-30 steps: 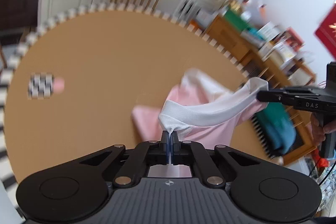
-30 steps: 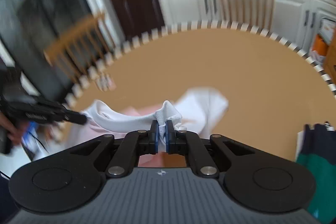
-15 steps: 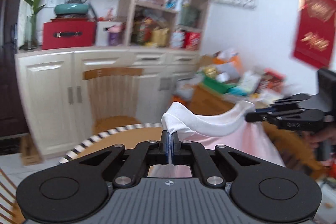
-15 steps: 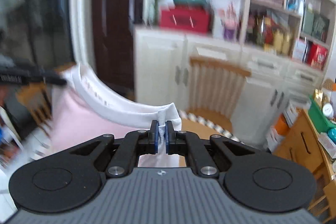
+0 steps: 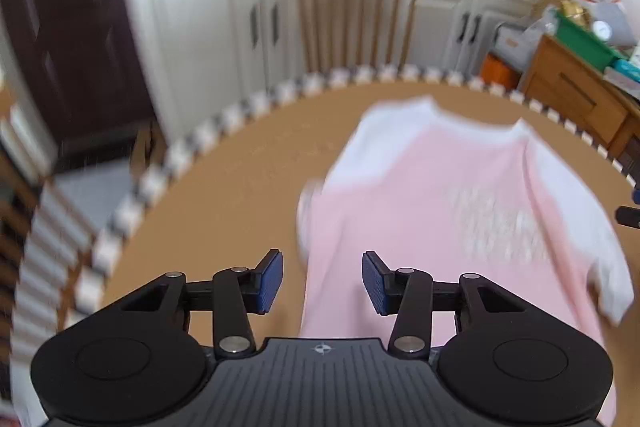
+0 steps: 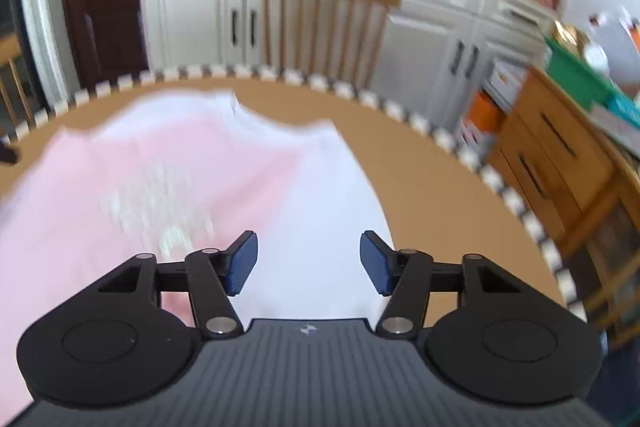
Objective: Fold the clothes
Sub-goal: 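Lay the shirt flat on the table and open both tools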
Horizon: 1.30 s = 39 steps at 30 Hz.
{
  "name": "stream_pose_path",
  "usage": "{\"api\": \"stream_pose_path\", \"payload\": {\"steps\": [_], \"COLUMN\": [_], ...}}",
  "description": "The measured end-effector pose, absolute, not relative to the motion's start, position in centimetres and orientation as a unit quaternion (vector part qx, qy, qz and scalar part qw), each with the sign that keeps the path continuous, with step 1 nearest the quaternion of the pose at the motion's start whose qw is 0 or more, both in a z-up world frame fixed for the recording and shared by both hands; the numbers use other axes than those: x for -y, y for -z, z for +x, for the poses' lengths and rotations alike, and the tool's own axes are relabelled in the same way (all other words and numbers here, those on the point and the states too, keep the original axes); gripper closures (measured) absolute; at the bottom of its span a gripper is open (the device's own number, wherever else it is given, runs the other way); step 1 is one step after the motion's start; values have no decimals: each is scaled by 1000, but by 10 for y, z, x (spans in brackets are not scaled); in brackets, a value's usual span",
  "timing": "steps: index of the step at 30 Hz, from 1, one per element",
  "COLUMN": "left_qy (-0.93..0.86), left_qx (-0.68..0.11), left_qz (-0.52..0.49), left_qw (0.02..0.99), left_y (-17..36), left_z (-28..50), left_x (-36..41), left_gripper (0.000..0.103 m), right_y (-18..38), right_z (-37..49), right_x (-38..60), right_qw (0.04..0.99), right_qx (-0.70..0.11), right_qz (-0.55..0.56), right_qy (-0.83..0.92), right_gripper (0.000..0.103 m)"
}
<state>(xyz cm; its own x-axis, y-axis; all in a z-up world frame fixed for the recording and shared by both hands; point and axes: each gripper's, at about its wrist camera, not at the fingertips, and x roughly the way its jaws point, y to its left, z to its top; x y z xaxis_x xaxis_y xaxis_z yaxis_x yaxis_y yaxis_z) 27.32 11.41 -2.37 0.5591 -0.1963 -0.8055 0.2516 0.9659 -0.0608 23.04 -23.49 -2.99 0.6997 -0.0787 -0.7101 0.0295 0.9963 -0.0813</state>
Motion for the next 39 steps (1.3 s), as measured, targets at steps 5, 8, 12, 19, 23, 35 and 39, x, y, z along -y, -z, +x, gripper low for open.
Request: {"api": "stream_pose_path", "payload": {"steps": [5, 8, 12, 19, 23, 35, 39], "left_qy": [114, 128, 177, 218, 145, 155, 154], "left_qx": [-492, -491, -519, -517, -459, -437, -442], "left_qz": [-28, -4, -47, -67, -76, 4, -45], "left_qw": [863, 862, 835, 825, 873, 886, 883], "left_y": [56, 61, 66, 59, 44, 74, 81], "left_z": [234, 224, 200, 173, 213, 298, 300], "left_x": [-133, -121, -92, -72, -118, -93, -95], "left_gripper": [56, 61, 98, 74, 45, 66, 59], "right_y": [68, 76, 74, 33, 5, 33, 35], "right_z": [225, 231, 243, 239, 208, 173, 171], "right_x": [241, 245, 256, 298, 269, 189, 195], "right_qw": [898, 888, 862, 871, 910, 903, 900], "right_qx": [-438, -459, -494, -462, -398, -426, -431], "right_qz": [-19, -10, -107, -109, -76, 59, 66], "right_qy": [43, 17, 37, 126, 93, -13, -3], "right_gripper": [59, 98, 101, 80, 69, 69, 66]}}
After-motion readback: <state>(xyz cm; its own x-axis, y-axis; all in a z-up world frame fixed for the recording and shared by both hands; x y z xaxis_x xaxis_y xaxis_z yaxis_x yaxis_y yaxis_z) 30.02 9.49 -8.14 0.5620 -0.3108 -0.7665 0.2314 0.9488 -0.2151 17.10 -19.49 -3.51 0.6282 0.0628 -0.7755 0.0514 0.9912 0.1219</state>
